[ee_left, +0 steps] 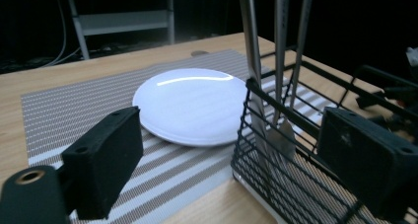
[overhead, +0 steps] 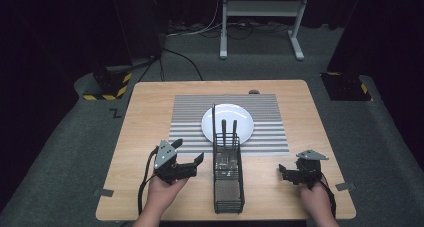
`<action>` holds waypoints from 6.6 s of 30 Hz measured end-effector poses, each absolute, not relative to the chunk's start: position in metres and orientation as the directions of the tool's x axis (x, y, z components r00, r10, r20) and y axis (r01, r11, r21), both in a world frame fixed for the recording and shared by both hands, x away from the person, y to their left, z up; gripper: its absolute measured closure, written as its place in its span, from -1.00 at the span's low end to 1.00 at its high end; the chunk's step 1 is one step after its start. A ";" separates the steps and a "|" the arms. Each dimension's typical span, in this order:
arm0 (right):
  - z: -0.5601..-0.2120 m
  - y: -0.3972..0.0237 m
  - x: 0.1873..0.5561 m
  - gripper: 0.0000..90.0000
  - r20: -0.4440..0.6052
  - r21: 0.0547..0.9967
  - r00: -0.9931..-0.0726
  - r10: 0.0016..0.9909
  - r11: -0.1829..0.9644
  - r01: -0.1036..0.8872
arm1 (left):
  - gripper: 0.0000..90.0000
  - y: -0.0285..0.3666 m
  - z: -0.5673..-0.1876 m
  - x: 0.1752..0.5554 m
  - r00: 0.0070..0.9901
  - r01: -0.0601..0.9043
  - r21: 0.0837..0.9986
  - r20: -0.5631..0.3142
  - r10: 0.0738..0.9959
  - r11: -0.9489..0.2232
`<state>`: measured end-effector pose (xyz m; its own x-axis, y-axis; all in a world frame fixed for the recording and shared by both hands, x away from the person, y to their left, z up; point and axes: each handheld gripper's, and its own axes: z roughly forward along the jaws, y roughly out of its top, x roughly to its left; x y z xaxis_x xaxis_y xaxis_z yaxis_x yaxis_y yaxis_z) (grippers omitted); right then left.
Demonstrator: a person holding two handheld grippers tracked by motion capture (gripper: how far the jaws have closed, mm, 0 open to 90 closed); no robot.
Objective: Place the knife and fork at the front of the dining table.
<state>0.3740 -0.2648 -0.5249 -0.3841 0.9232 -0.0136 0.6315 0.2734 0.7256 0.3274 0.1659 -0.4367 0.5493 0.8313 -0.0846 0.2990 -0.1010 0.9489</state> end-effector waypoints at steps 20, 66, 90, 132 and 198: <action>-0.525 -0.264 0.374 -0.78 -0.013 0.726 -0.385 0.923 0.274 0.631 | -0.56 0.133 -0.420 0.361 0.564 0.271 0.955 -0.053 0.824 -0.124; -0.525 -0.264 0.375 -0.78 -0.014 0.726 -0.387 0.922 0.275 0.630 | 0.75 0.103 -0.427 0.372 0.488 0.227 0.973 -0.085 0.869 -0.033; -0.525 -0.264 0.375 -0.78 -0.015 0.726 -0.387 0.922 0.276 0.630 | 0.81 0.095 -0.425 0.357 0.468 0.209 0.978 -0.104 0.878 0.005; -0.525 -0.264 0.375 -0.78 -0.015 0.726 -0.387 0.922 0.276 0.630 | 0.85 0.095 -0.390 0.332 0.512 0.050 0.995 -0.102 0.853 0.089; -0.525 -0.264 0.375 -0.78 -0.017 0.726 -0.388 0.921 0.278 0.629 | 0.85 0.170 -0.405 0.355 0.284 0.065 0.994 -0.099 0.954 0.083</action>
<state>0.3748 -0.2642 -0.5249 -0.3882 0.9214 -0.0167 0.6292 0.2782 0.7257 0.3554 0.1703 -0.4046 0.2837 0.9538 -0.0985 0.0649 0.0834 0.9944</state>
